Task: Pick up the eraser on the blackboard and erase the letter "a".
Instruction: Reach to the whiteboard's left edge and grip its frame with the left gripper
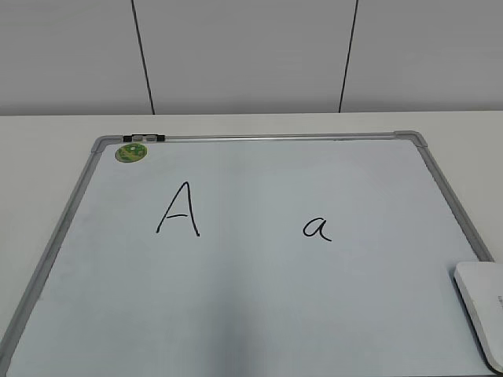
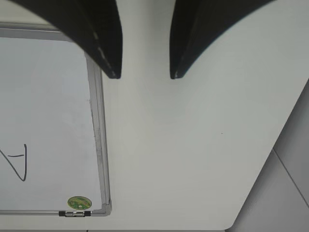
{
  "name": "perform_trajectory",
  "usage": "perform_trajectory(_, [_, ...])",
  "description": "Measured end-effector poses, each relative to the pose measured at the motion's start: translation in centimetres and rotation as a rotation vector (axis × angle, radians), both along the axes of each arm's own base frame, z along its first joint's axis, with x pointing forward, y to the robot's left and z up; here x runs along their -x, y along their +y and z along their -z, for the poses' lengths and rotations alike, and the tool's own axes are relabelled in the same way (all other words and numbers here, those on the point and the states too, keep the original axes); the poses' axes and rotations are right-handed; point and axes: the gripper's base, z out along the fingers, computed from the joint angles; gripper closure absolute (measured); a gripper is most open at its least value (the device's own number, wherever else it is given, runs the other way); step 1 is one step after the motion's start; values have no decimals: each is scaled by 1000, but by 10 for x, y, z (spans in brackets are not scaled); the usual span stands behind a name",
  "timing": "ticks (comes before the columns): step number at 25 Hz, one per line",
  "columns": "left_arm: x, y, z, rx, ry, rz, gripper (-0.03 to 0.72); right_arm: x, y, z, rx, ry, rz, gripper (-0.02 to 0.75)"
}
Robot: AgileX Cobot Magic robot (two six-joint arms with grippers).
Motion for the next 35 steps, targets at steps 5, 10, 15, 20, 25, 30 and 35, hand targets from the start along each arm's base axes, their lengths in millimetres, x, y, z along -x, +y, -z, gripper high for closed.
perform_trajectory(5, [0,0,0,0,0,0,446,0,0,0,0,0,0,184])
perform_trajectory(10, [0,0,0,0,0,0,446,0,0,0,0,0,0,184])
perform_trajectory(15, [-1,0,0,0,7,0,446,0,0,0,0,0,0,184])
perform_trajectory(20, [-20,-1,-13,11,102,7,445,0,0,0,0,0,0,184])
perform_trajectory(25, [-77,-2,-25,17,263,15,445,0,0,0,0,0,0,184])
perform_trajectory(30, [-124,-6,-33,59,367,29,445,0,0,0,0,0,0,184])
perform_trajectory(35, [-199,-14,-34,60,521,61,445,0,0,0,0,0,0,184])
